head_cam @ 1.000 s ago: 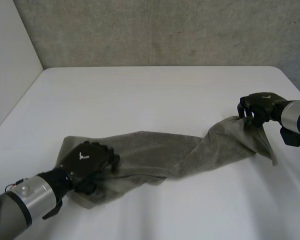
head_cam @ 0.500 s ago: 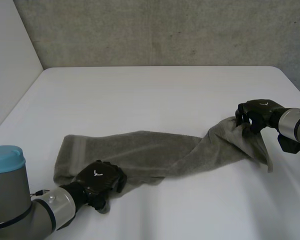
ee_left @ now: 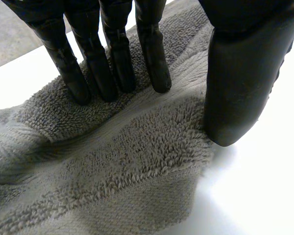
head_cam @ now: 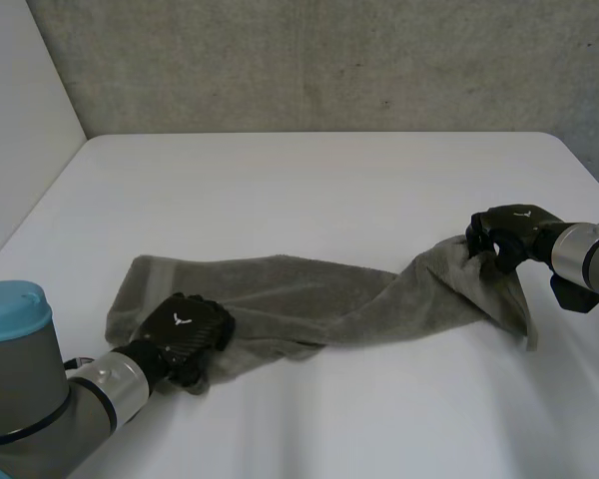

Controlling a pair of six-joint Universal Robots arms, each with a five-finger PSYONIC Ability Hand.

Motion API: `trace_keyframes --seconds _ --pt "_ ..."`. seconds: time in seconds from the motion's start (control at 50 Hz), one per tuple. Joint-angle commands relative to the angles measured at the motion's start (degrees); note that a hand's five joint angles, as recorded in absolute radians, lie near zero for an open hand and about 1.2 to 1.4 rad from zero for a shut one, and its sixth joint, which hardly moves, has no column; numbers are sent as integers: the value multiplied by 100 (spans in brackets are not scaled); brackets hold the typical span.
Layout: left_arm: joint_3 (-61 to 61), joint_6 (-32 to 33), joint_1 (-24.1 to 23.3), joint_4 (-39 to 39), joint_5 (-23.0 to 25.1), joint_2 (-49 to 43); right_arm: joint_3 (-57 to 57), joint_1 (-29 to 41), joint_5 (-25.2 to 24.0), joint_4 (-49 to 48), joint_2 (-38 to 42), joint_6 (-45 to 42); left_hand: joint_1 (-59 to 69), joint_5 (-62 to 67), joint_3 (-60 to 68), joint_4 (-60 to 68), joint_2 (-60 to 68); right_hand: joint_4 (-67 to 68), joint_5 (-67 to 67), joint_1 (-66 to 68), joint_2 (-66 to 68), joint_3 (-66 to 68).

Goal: Fold the towel.

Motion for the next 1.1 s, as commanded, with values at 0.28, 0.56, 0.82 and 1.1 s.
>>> trace_keyframes --seconds 0.28,0.56,0.82,1.1 --pt "391 -27 65 -181 -131 68 22 -12 -167 57 -557 18 4390 4432 4275 4302 4260 1797 1888 1878 1826 1869" --pt "1102 -1545 469 -488 -8 2414 -312 -100 -737 732 -2070 36 4390 4432 4275 4302 4260 1797 1888 1878 1826 1869" --pt "1322 -1670 953 -585 590 1342 -1225 -250 -835 1569 -1001 -632 4390 4432 4275 4302 4260 1797 1888 1878 1826 1869" --pt "5553 -2511 514 -1033 459 -424 -5828 885 860 596 865 1472 4390 4432 4275 4302 4260 1797 1888 1878 1826 1869"
